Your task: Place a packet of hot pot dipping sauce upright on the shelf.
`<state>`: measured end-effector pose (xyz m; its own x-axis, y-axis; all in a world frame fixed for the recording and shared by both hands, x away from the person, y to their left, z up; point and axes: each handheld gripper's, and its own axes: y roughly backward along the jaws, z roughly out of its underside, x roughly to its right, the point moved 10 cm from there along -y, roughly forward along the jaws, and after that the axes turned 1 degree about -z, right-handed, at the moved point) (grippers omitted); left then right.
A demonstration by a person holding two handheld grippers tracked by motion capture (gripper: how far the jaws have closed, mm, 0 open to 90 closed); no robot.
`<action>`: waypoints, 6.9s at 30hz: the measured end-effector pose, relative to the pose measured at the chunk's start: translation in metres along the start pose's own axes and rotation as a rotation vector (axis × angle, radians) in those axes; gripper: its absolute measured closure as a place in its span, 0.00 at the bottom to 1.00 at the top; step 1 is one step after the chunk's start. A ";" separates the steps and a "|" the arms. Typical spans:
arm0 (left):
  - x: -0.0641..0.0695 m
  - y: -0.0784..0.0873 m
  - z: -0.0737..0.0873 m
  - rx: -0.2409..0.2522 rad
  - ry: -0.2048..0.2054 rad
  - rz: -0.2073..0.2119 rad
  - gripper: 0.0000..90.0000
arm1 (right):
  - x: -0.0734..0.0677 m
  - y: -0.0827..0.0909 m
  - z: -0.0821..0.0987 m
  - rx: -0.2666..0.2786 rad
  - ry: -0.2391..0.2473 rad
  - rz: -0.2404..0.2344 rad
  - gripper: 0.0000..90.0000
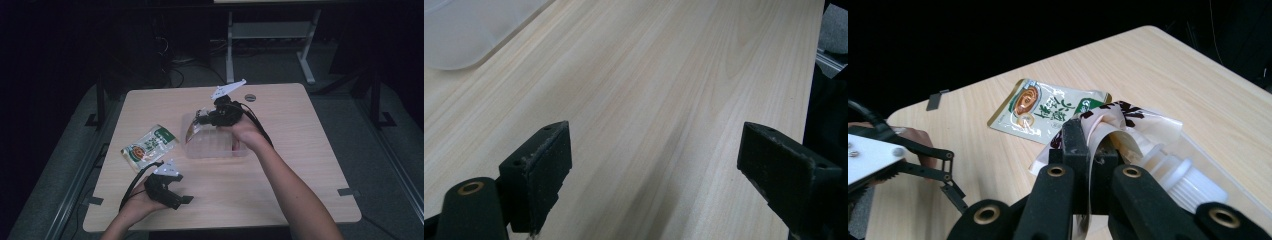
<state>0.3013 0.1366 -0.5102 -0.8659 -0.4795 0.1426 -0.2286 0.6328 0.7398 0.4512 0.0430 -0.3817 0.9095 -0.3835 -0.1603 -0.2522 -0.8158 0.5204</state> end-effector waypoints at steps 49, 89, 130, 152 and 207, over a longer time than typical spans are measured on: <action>0.001 -0.004 0.000 -0.008 -0.003 0.009 0.15 | 0.022 -0.049 0.001 -0.073 -0.048 0.085 0.99; 0.002 -0.008 0.003 -0.019 -0.027 0.012 0.16 | 0.011 -0.038 0.026 -0.057 -0.078 0.066 0.51; 0.001 -0.007 0.001 -0.004 -0.012 0.005 0.17 | -0.058 0.042 0.158 -0.131 0.002 0.074 0.39; -0.056 0.033 -0.009 0.018 0.063 -0.168 0.90 | -0.058 0.072 0.205 -0.140 -0.046 0.165 0.30; -0.266 0.053 0.024 -0.033 0.452 -0.566 1.00 | -0.054 0.069 0.211 -0.167 -0.049 0.161 0.29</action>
<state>0.5093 0.3120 -0.5245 -0.3481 -0.9373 -0.0158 -0.5676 0.1973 0.7994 0.3148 -0.0836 -0.5137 0.8441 -0.5263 -0.1023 -0.3308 -0.6614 0.6732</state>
